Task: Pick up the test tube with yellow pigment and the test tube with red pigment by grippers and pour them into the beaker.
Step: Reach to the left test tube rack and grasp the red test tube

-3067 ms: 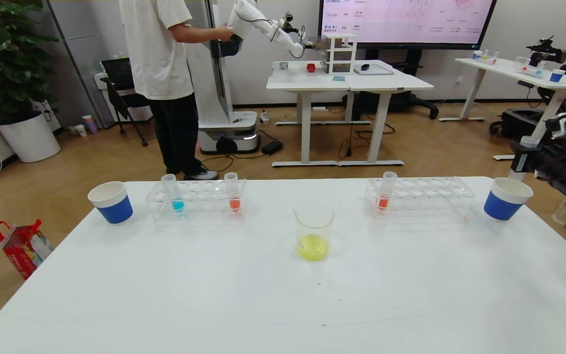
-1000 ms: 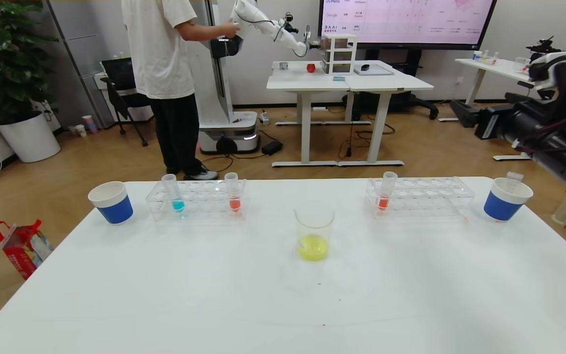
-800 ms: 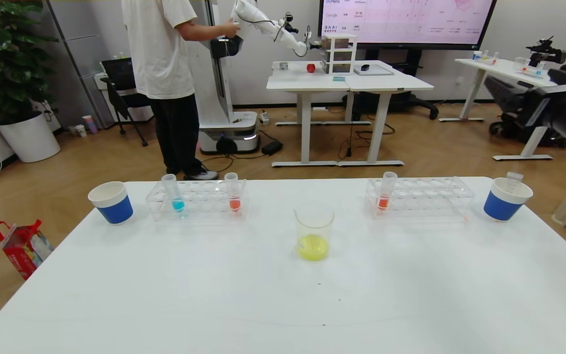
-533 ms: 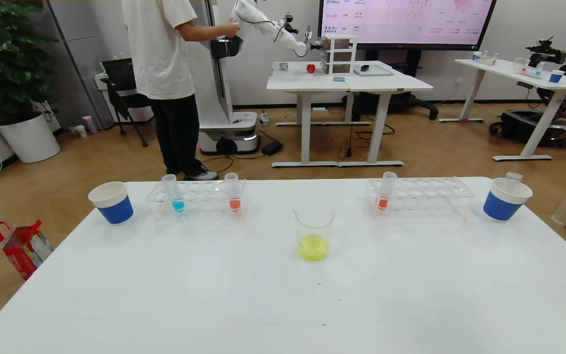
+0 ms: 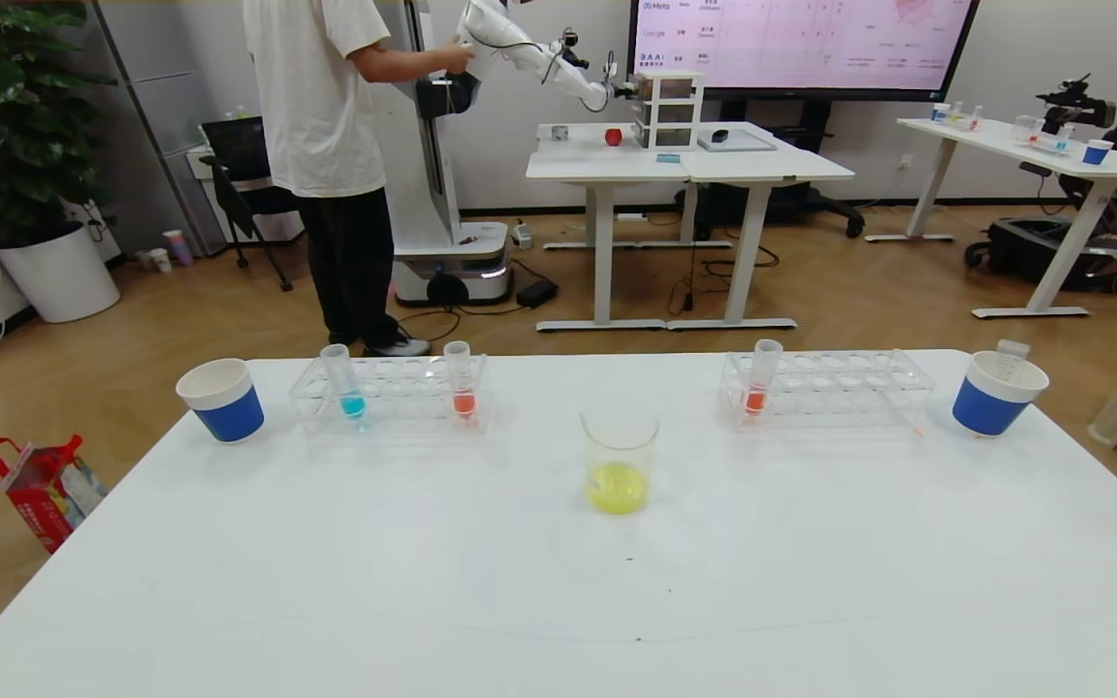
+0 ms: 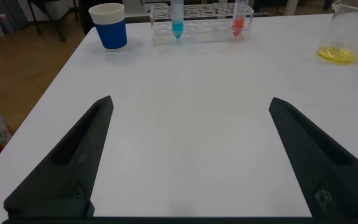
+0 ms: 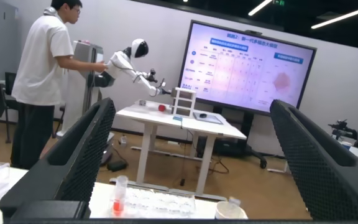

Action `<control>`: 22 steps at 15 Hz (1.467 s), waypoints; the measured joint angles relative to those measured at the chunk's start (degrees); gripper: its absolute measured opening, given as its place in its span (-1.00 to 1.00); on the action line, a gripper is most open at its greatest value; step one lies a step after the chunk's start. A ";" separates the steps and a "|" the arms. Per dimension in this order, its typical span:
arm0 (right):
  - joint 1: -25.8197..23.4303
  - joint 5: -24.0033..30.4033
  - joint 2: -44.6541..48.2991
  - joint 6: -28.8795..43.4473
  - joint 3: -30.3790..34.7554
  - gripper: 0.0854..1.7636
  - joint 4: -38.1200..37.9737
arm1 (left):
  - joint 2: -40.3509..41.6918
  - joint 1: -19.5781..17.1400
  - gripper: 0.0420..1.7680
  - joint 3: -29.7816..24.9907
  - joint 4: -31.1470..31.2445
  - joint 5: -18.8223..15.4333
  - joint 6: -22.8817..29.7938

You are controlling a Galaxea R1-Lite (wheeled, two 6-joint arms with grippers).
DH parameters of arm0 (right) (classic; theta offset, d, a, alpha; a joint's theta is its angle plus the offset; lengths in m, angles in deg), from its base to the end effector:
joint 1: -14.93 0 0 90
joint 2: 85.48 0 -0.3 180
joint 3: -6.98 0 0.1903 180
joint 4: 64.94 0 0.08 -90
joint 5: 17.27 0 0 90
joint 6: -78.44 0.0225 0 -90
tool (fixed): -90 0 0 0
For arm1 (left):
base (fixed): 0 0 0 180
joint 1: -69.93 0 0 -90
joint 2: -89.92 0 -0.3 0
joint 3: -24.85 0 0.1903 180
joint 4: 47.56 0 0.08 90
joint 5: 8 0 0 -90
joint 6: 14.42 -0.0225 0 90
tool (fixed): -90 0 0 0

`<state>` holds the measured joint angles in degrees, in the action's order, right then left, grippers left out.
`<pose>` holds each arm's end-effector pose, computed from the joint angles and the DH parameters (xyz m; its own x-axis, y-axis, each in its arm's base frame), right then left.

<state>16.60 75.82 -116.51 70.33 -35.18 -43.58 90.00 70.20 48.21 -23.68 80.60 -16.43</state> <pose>0.0160 0.0017 0.2464 0.8403 0.0784 0.5364 0.0019 0.9890 -0.1477 -0.0229 -0.0004 0.0745 0.9995 -0.0291 -0.0077 0.0294 0.9990 0.0349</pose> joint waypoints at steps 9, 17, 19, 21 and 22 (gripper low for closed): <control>-0.94 1.29 28.99 -1.28 9.37 0.97 -28.77 | 0.00 0.00 0.98 0.00 -0.02 0.02 0.00; -1.04 -0.96 31.05 2.01 18.66 0.97 -45.19 | 0.00 0.00 0.98 0.00 -0.02 0.00 0.00; -1.04 -1.07 31.07 2.45 18.72 0.97 -45.21 | 0.00 0.00 0.98 0.00 0.00 0.00 0.00; -1.01 -1.08 31.07 2.61 18.77 0.97 -45.19 | 0.00 0.00 0.98 0.00 -0.02 0.00 0.00; -1.04 -1.08 31.07 2.58 18.80 0.97 -45.19 | 0.00 0.00 0.98 0.00 0.00 -0.02 0.00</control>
<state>15.56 74.73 -85.43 72.91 -16.39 -88.78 90.00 70.20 48.21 -23.68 80.58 -16.43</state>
